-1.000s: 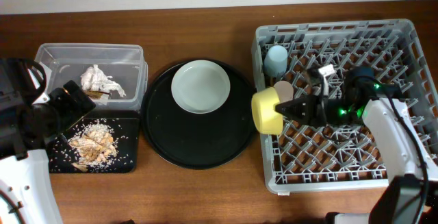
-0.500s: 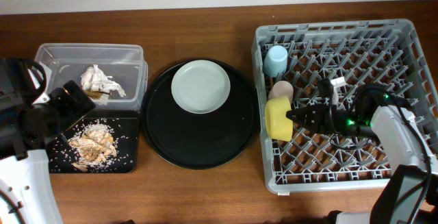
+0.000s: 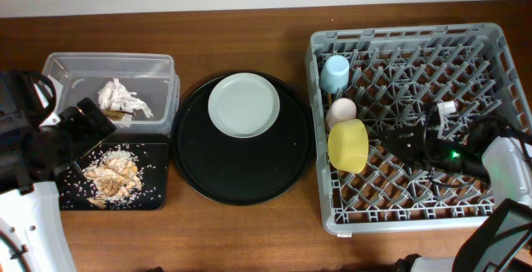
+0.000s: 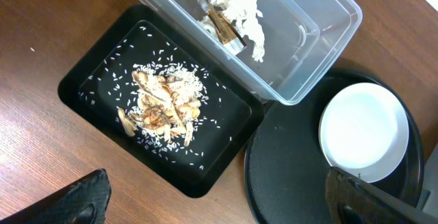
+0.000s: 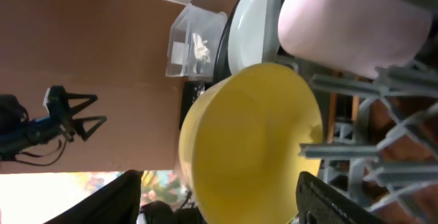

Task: Sort waste into correct bins and load items into the dishwasher rack
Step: 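Lift the yellow bowl and carry it into the rack, then lower the yellow bowl flat into the rack and release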

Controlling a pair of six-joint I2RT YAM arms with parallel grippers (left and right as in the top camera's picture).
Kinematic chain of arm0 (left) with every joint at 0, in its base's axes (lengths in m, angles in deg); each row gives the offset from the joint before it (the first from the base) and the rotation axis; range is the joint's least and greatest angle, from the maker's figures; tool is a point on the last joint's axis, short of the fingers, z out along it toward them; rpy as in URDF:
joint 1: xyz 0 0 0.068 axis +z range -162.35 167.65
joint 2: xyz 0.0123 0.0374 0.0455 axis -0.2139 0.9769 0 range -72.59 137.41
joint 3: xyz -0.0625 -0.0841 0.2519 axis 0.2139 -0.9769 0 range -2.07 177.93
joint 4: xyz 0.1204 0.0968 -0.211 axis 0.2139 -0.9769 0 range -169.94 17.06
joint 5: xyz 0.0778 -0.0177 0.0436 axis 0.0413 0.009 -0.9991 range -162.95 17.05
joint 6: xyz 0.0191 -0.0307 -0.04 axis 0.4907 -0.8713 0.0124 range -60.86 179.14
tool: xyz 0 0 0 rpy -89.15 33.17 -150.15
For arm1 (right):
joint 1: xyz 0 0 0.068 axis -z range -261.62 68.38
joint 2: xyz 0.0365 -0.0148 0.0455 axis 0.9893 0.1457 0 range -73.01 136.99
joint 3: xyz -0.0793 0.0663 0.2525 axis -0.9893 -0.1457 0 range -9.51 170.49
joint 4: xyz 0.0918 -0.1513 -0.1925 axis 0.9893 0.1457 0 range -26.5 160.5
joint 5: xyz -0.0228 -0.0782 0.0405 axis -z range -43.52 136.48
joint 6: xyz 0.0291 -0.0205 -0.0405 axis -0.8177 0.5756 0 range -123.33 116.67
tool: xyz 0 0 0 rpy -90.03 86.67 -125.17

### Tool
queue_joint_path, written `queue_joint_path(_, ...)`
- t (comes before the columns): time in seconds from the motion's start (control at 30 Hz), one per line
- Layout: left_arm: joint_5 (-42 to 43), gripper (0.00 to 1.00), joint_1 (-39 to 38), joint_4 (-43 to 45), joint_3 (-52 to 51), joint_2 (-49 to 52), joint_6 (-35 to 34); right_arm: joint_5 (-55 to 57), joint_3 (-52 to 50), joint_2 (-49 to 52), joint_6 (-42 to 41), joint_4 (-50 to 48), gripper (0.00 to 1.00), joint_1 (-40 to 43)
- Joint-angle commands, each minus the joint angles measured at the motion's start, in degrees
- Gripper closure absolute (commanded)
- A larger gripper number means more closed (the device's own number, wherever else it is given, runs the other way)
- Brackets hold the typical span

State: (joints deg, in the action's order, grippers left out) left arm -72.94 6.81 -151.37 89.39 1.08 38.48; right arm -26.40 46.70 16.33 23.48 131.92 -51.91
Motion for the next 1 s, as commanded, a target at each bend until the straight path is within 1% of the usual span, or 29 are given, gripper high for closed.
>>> queue_joint_path(0.0, 0.02, 0.01, 0.13, 0.09, 0.50, 0.13, -0.52, 0.90, 7.78, -0.28, -0.26, 4.85, 0.28, 0.17)
queue_joint_path(0.13, 0.02, 0.01, 0.13, 0.09, 0.50, 0.13, -0.52, 9.33, 19.58, -2.80, -0.26, 12.90, 0.29, -3.76)
queue_joint_path(0.2, 0.02, 0.01, 0.13, 0.11, 0.50, 0.13, -0.52, 16.94, 25.44, -5.70, -0.31, 16.13, 0.27, -9.66)
queue_joint_path(0.23, 0.02, 0.01, 0.13, 0.09, 0.50, 0.13, -0.52, 20.50, 26.99, -7.15, -0.61, 16.46, 0.23, -13.64)
queue_joint_path(0.3, 0.02, 0.01, 0.13, 0.09, 0.50, 0.13, -0.52, 24.04, 27.30, -8.35, -2.36, 16.26, 0.22, -17.77)
queue_joint_path(0.37, 0.02, 0.01, 0.13, 0.09, 0.50, 0.13, -0.52, 30.21, 27.28, -8.28, -4.96, 16.24, 0.23, -25.49)
queue_joint_path(0.43, 0.02, 0.01, 0.13, 0.09, 0.50, 0.13, -0.52, 36.92, 27.28, -7.63, -8.15, 16.17, 0.22, -30.97)
queue_joint_path(0.5, 0.02, 0.00, 0.13, 0.09, 0.50, 0.13, -0.52, 42.16, 27.26, -7.19, -11.98, 15.52, 0.22, -34.58)
queue_joint_path(0.6, 0.02, 0.01, 0.13, 0.09, 0.50, 0.13, -0.52, 46.03, 27.21, -6.93, -16.33, 14.43, 0.21, -36.63)
queue_joint_path(0.73, 0.02, 0.01, 0.13, 0.11, 0.50, 0.13, -0.52, 45.70, 25.00, -6.01, -17.46, 13.11, 0.20, -37.77)
queue_joint_path(0.87, 0.02, 0.01, 0.13, 0.09, 0.50, 0.13, -0.52, 44.96, 23.50, -6.03, -17.53, 10.67, 0.21, -42.12)
queue_joint_path(0.97, 0.02, 0.01, 0.13, 0.09, 0.50, 0.13, -0.52, 44.89, 23.50, -6.03, -20.11, 7.50, 0.21, -46.25)
